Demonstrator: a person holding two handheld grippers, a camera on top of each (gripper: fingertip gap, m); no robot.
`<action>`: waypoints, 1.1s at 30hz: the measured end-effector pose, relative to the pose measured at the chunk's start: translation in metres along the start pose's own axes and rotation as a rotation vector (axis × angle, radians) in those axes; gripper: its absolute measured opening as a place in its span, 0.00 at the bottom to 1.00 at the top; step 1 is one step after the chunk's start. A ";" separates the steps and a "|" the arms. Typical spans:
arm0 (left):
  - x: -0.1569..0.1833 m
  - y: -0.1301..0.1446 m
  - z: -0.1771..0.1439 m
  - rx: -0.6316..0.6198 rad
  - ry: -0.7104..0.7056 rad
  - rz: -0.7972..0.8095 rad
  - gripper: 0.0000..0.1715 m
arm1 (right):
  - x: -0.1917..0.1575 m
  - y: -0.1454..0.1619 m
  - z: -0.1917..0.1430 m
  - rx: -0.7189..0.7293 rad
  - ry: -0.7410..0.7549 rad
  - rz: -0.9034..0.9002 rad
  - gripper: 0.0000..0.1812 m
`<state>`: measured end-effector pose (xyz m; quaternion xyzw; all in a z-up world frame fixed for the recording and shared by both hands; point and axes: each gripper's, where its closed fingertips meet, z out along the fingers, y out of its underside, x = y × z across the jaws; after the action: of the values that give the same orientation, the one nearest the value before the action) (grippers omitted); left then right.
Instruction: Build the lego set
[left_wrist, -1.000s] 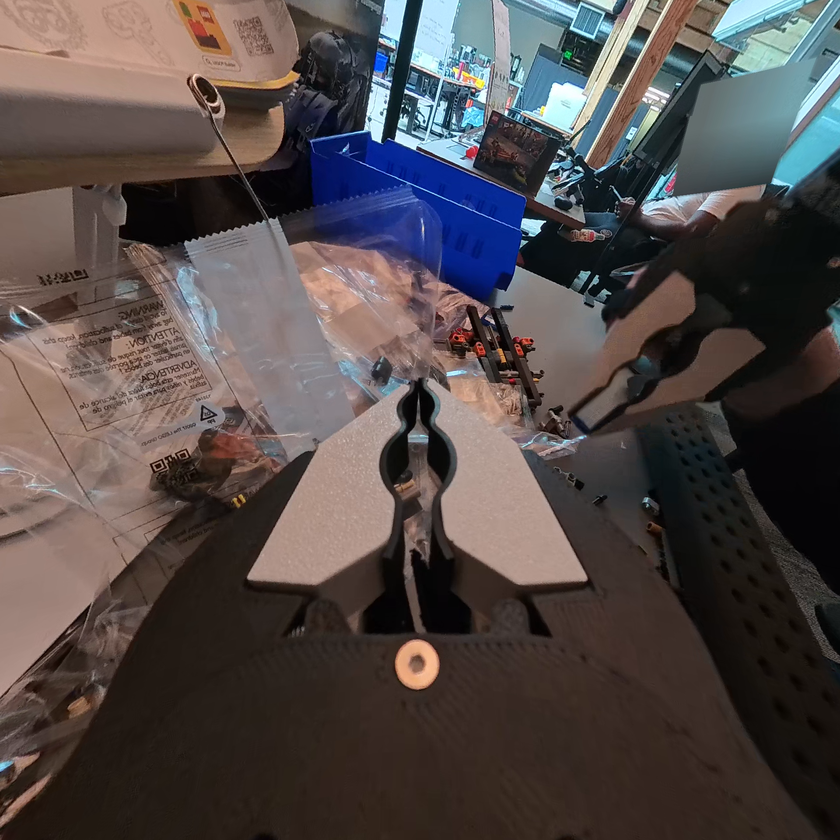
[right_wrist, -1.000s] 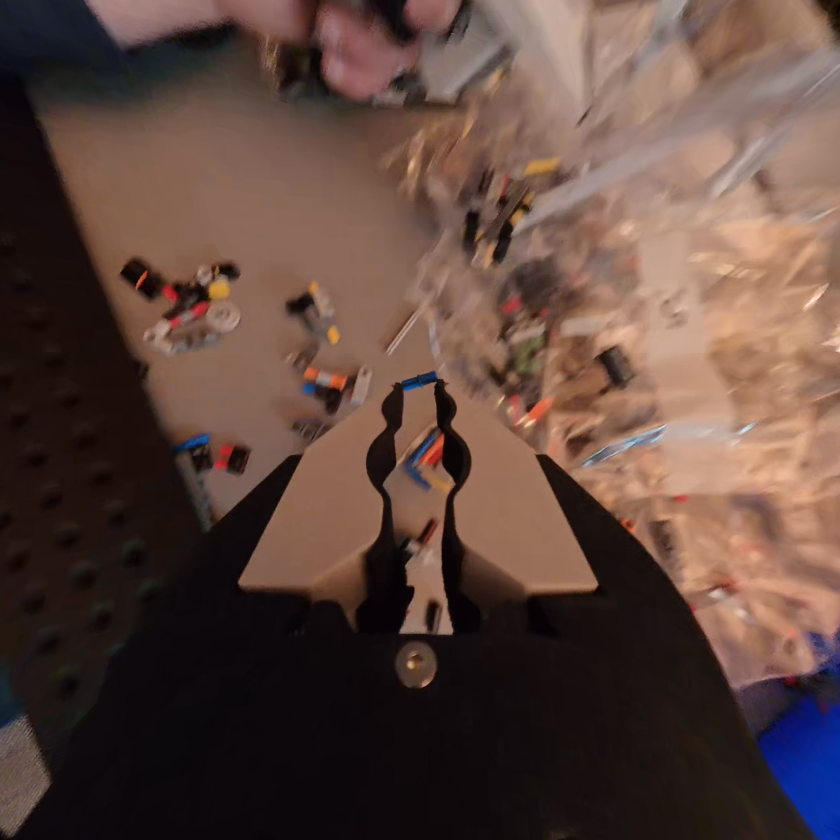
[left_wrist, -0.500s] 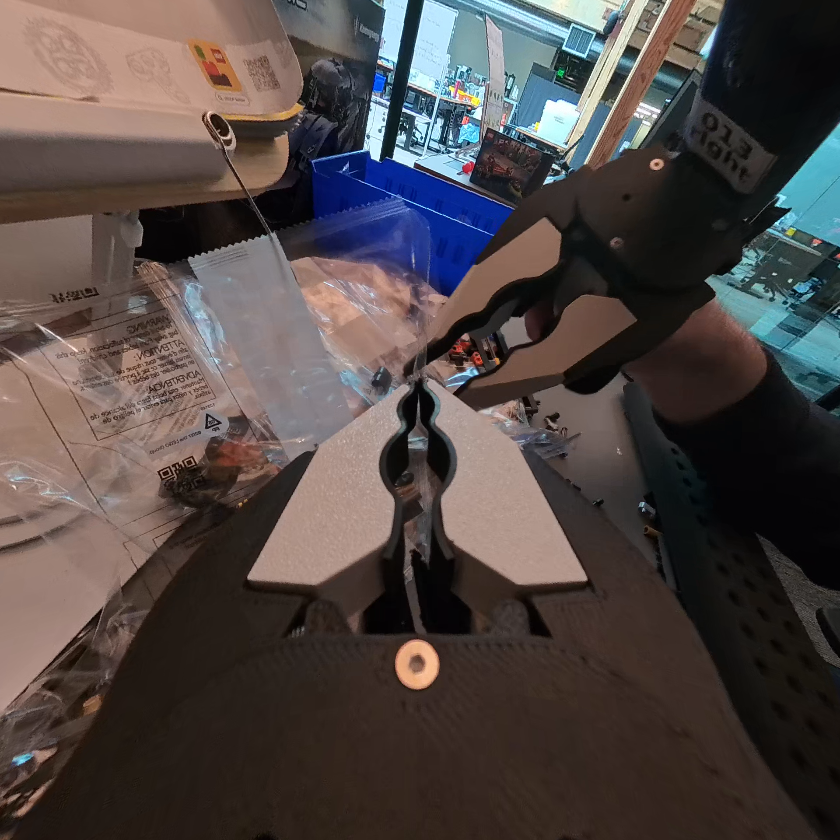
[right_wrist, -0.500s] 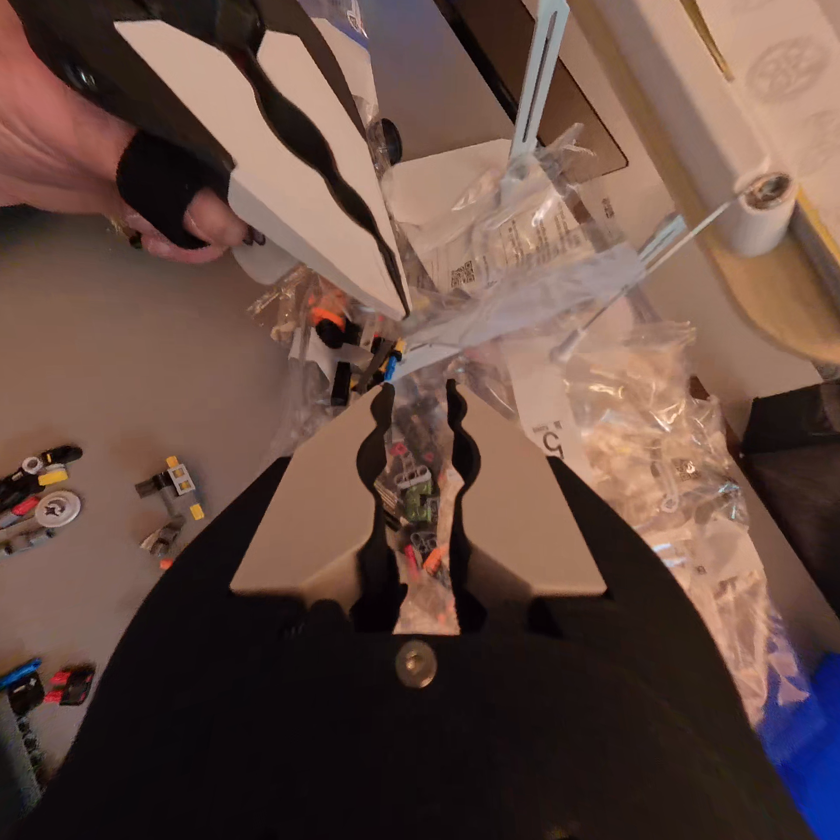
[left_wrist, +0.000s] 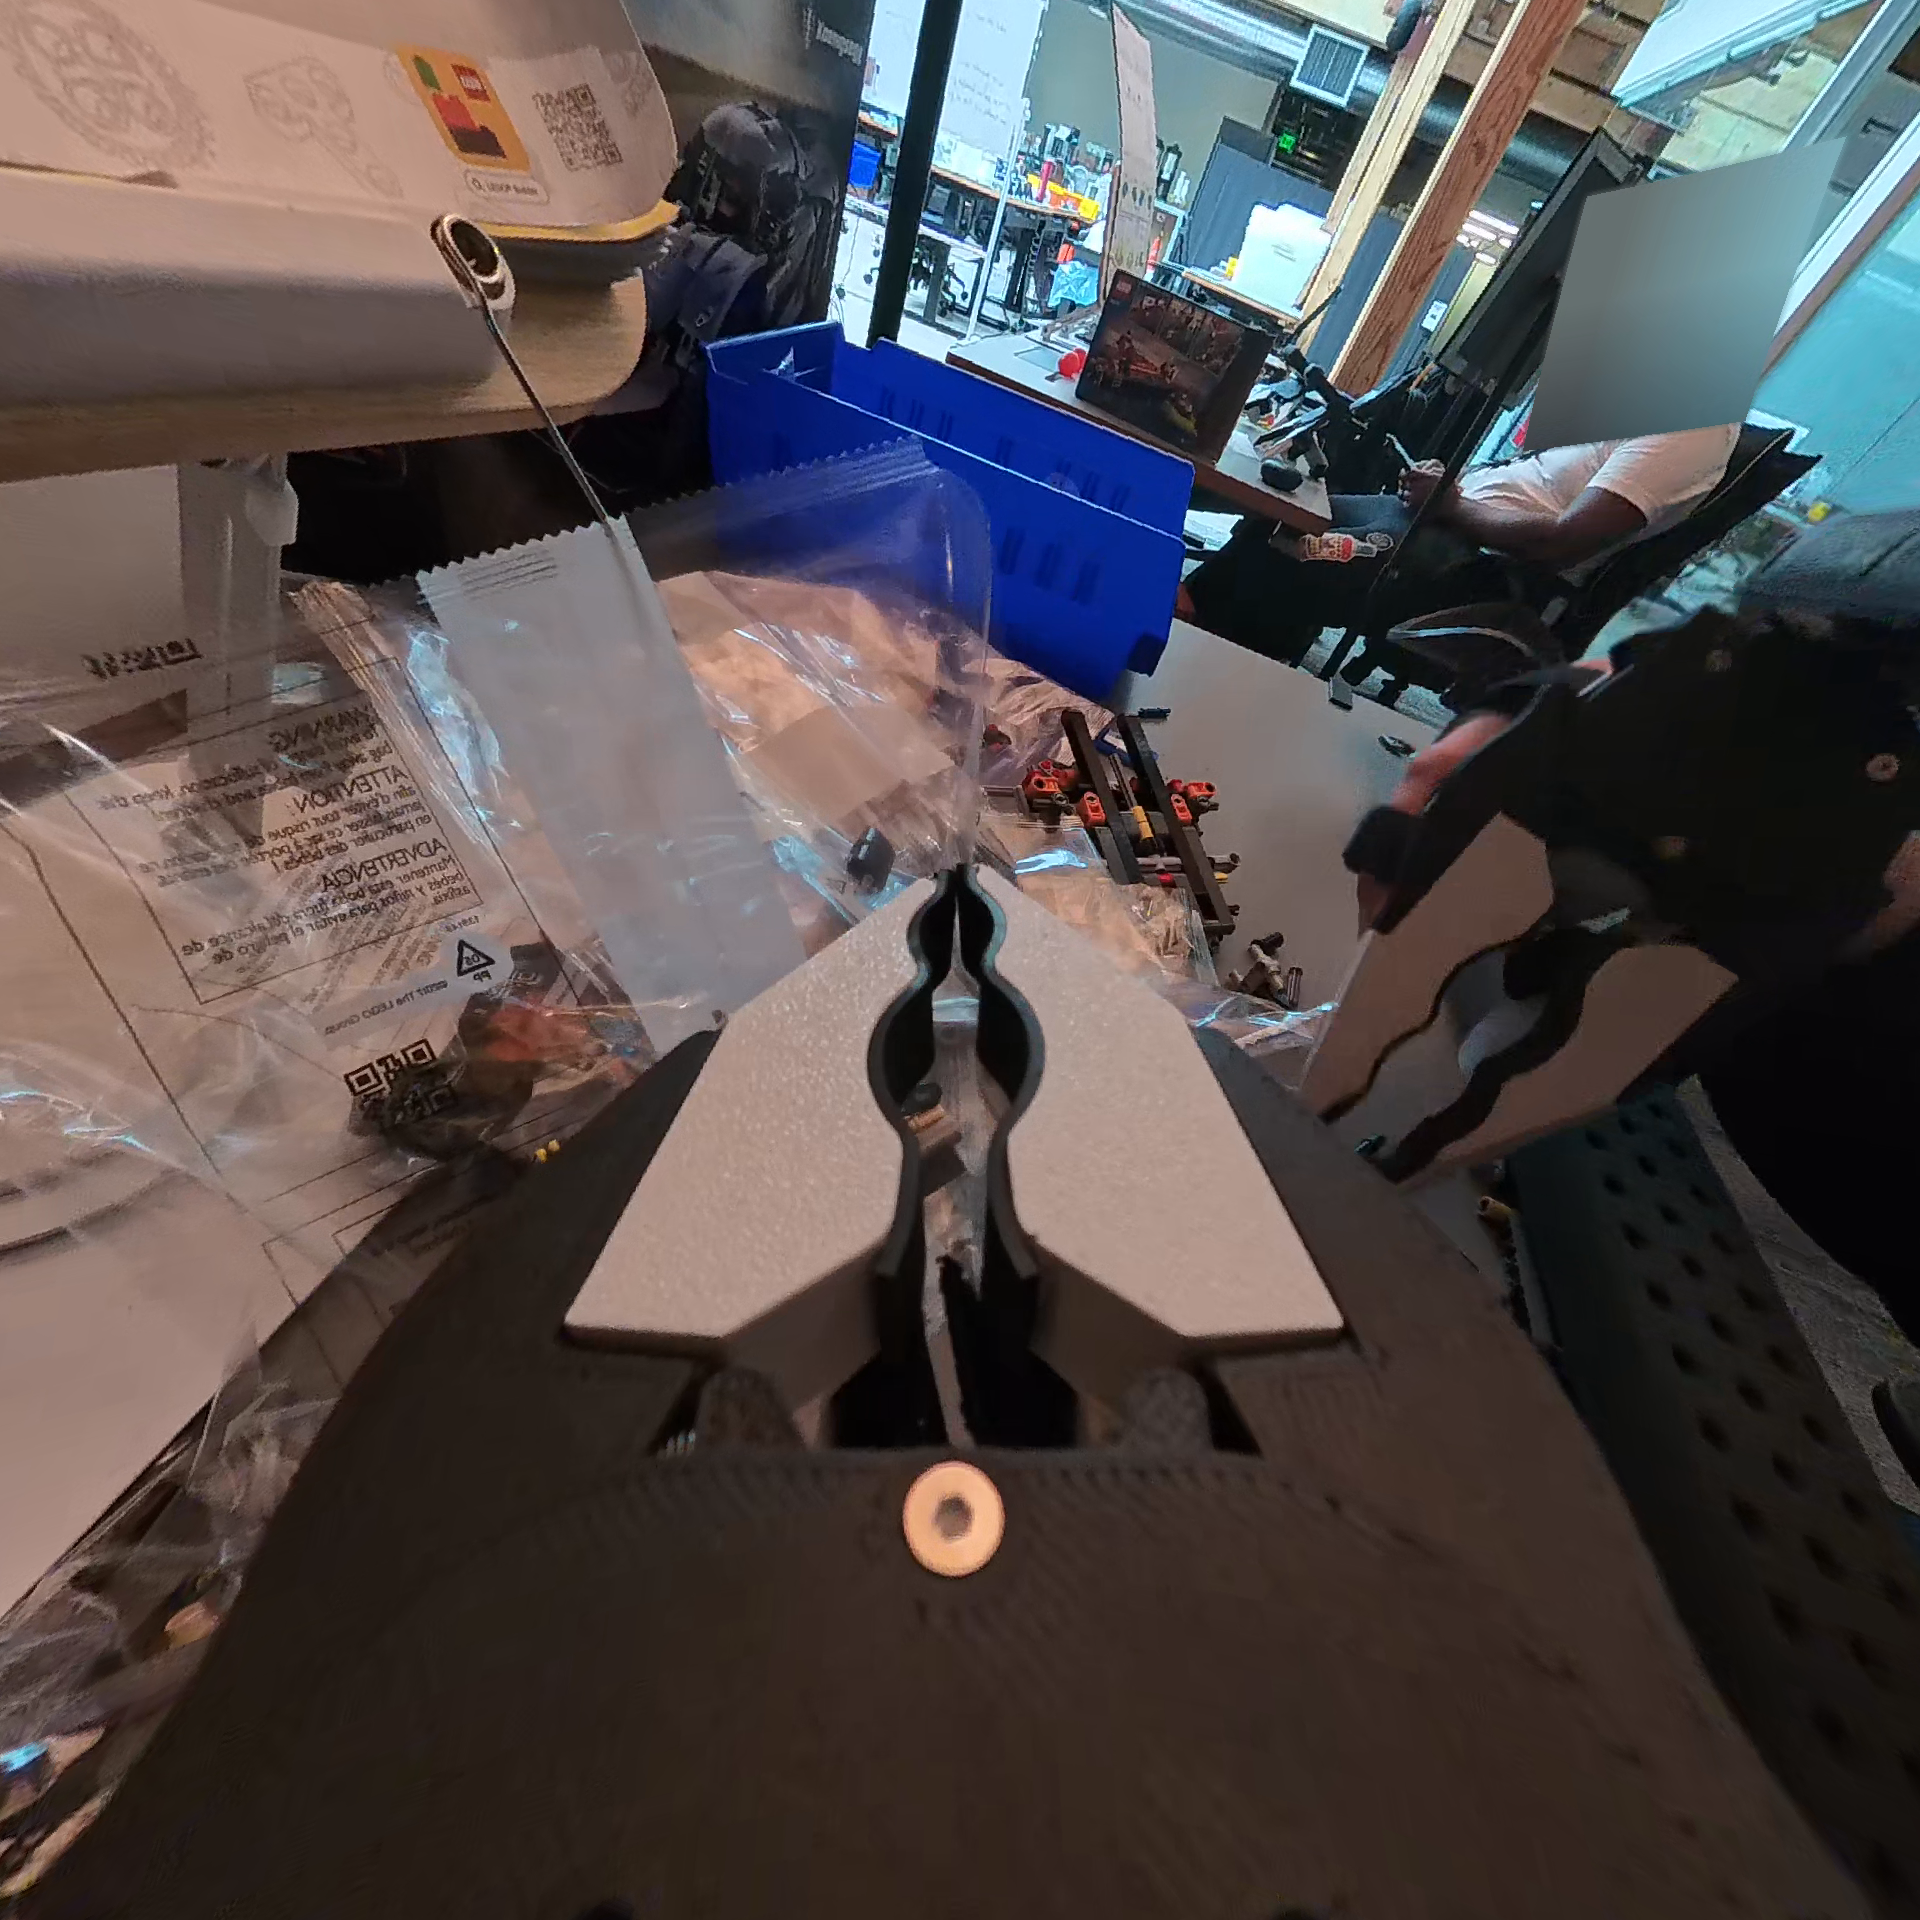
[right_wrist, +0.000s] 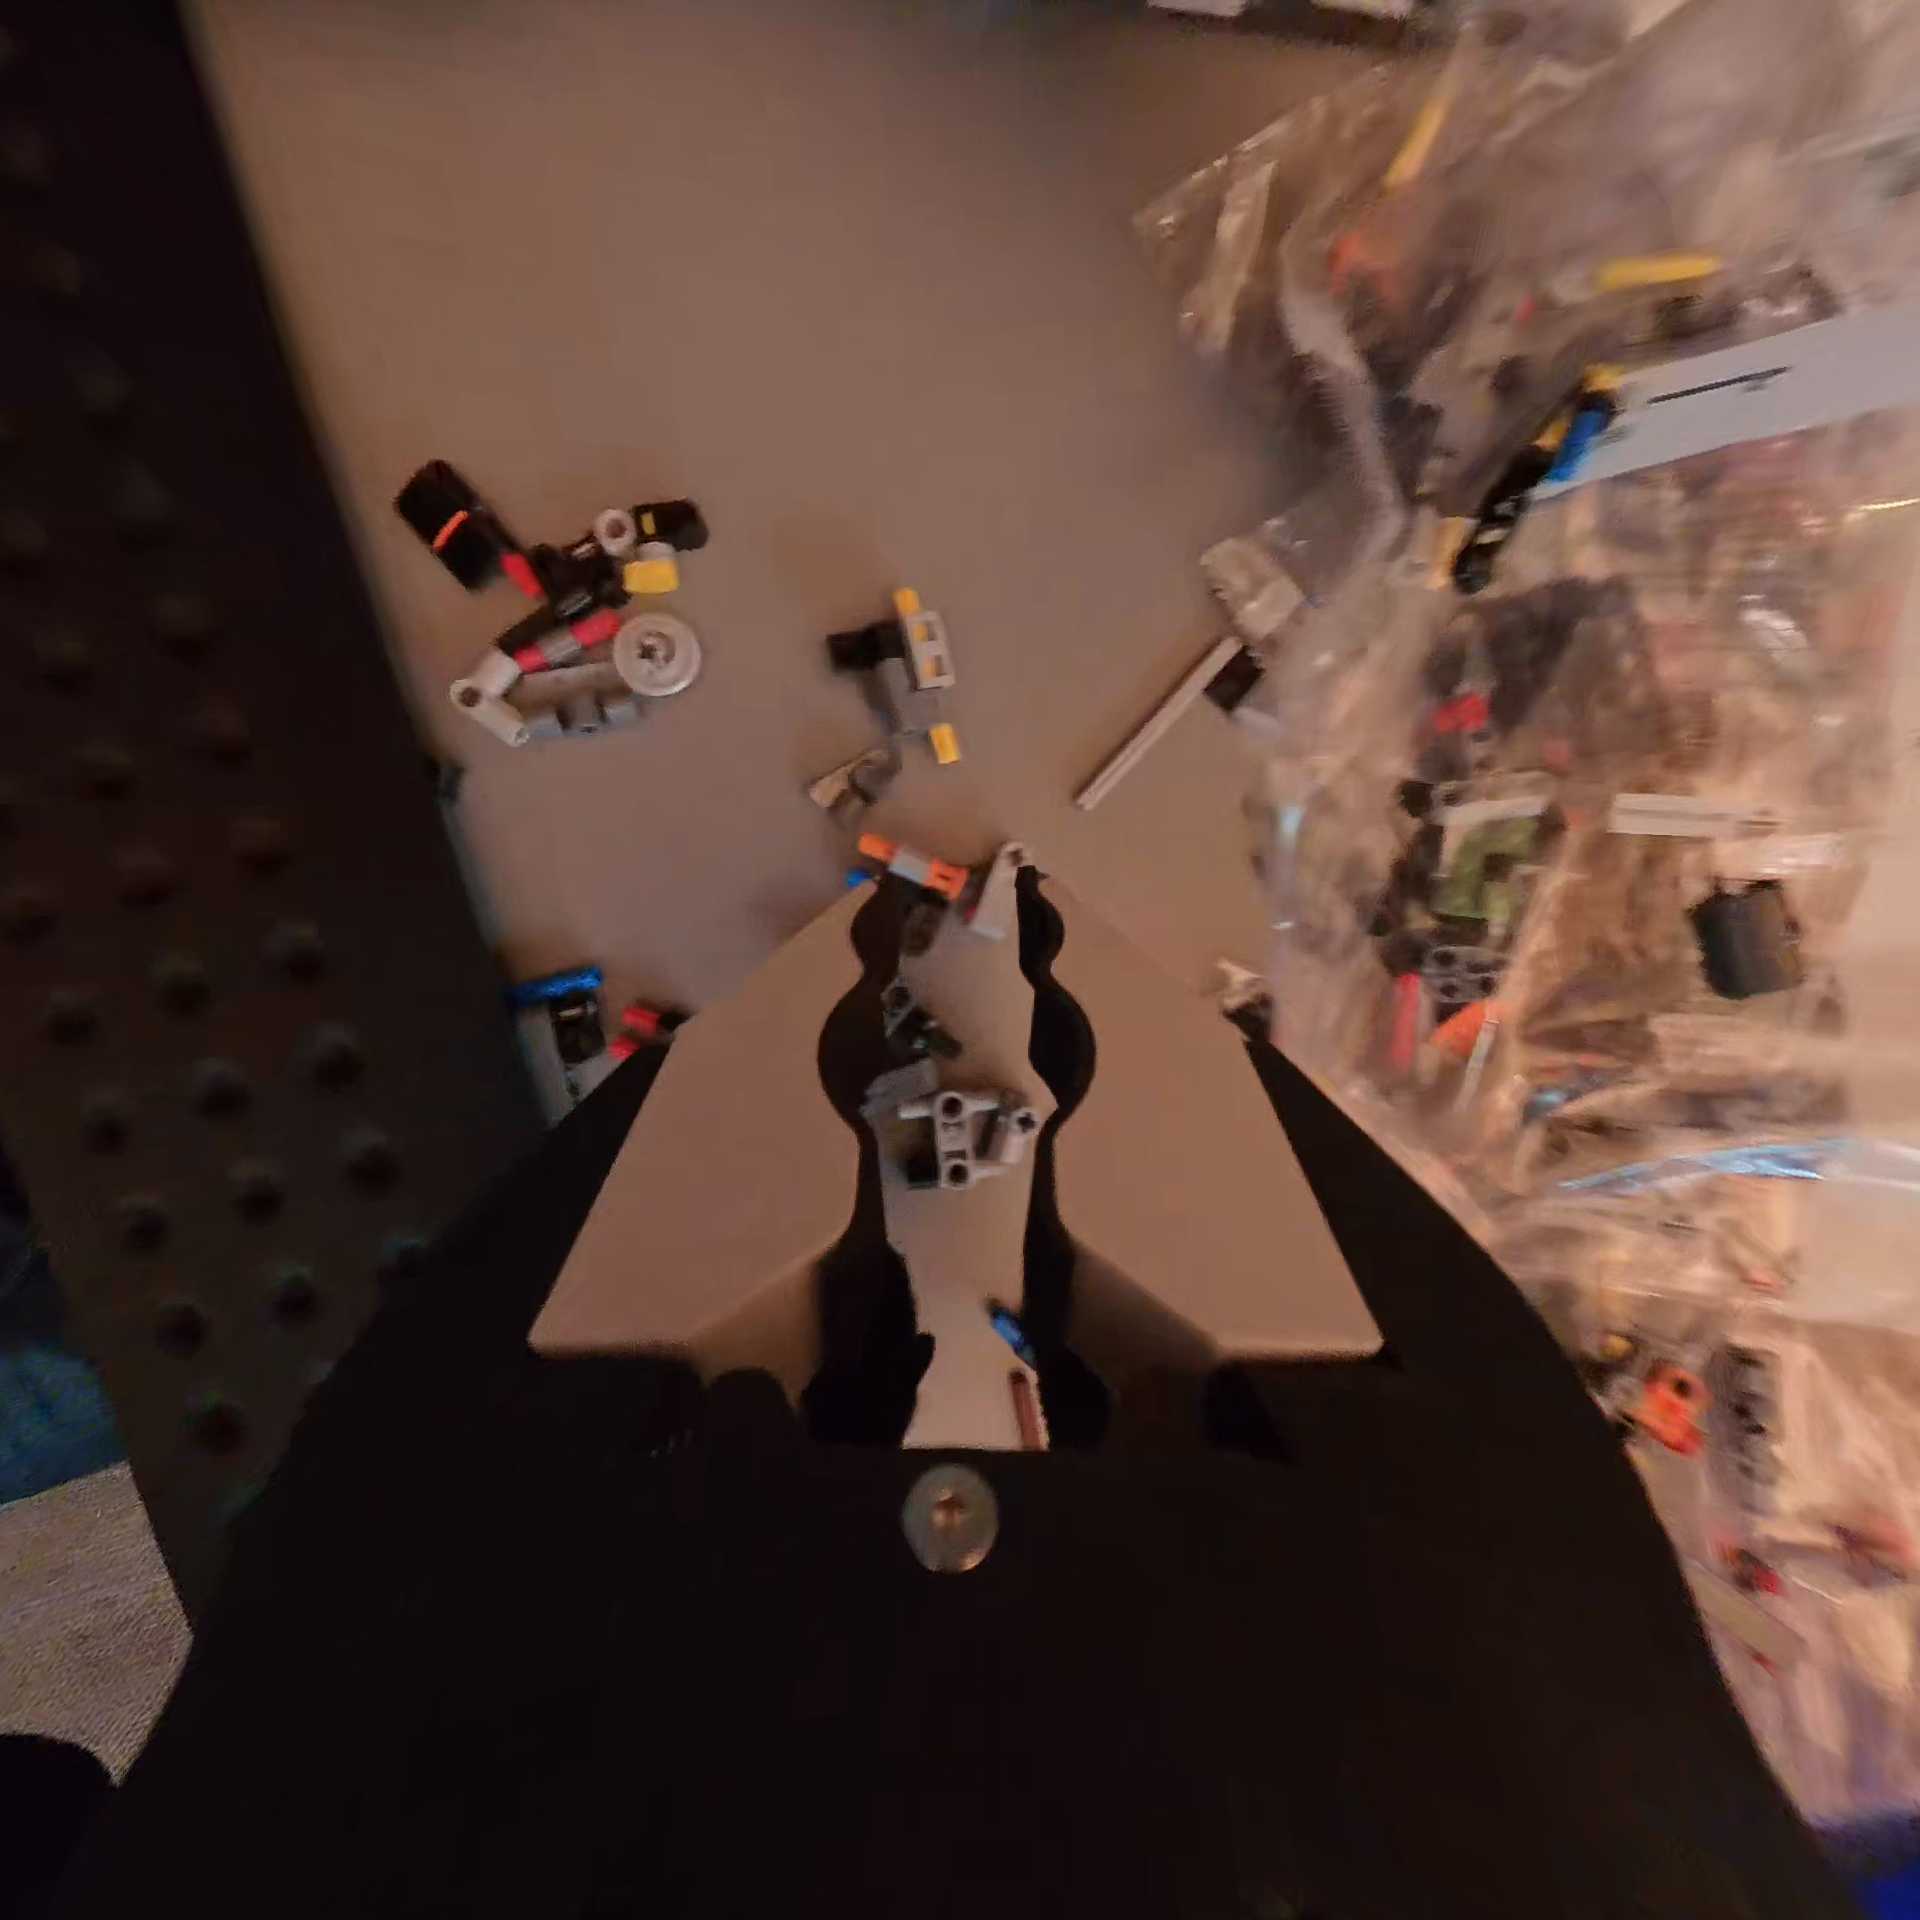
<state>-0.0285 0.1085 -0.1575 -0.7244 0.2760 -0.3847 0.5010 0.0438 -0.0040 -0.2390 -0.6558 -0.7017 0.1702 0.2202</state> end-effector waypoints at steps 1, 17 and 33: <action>0.000 0.000 0.000 0.000 -0.001 0.000 0.00 | -0.005 0.000 0.002 0.014 -0.023 0.003 0.11; 0.000 0.000 0.000 0.000 0.001 0.000 0.00 | -0.024 -0.006 0.044 -0.020 -0.084 -0.007 0.04; -0.001 -0.001 -0.001 0.005 0.001 -0.004 0.00 | 0.031 -0.054 -0.034 0.203 0.122 0.004 0.03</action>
<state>-0.0295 0.1090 -0.1567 -0.7235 0.2741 -0.3867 0.5019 0.0149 0.0211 -0.1796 -0.6405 -0.6650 0.2007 0.3275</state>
